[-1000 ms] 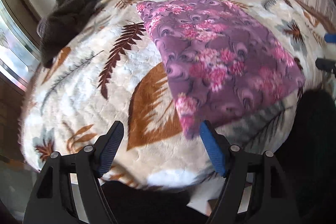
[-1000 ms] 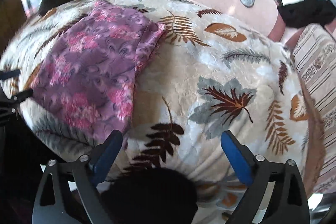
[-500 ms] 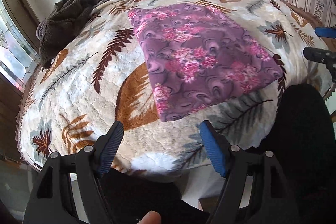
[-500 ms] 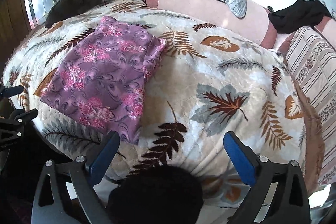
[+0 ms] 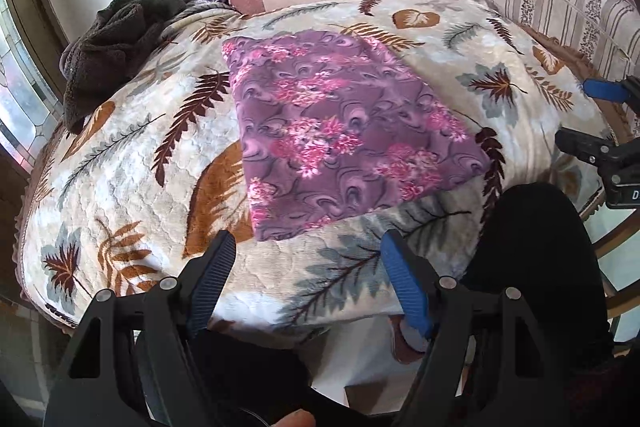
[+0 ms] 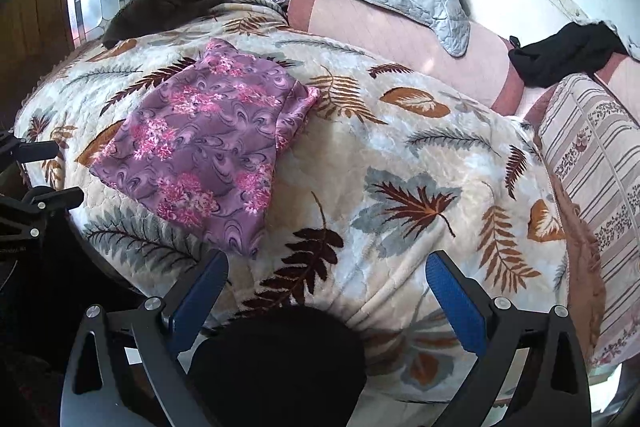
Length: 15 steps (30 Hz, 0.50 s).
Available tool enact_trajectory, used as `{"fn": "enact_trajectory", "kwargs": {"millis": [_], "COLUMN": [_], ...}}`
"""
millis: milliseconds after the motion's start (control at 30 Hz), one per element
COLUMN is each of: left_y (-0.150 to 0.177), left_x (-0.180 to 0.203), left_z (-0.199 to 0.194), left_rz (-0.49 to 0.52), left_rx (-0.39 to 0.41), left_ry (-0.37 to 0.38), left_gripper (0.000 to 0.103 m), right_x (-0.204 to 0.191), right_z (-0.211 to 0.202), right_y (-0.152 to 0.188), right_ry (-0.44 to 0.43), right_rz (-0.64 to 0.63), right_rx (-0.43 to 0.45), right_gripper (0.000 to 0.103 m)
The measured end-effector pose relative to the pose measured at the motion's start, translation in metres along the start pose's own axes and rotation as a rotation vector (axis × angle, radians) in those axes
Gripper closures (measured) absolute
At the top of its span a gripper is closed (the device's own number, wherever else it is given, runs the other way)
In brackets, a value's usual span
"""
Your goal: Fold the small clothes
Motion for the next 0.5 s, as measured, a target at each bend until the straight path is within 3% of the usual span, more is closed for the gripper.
{"fn": "enact_trajectory", "kwargs": {"millis": [500], "left_y": [0.004], "left_x": [0.031], "left_z": [-0.009], "left_rz": [0.034], "left_rx": [-0.007], "left_ry": [0.065], "left_gripper": [0.028], "right_x": [0.008], "right_z": [-0.006], "right_y": [0.009], "right_ry": [0.016], "right_rz": [0.046], "right_rx": [-0.005], "right_gripper": [0.003]}}
Point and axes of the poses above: each gripper's, at about its wrist camera, not at the fingertips, and z roughly the way its jaws point, x to its right, y to its underside, the point moved 6 cm from there along z, roughly the way its jaws point, and after that the axes turned 13 degrees about x, right-handed, at the moved point
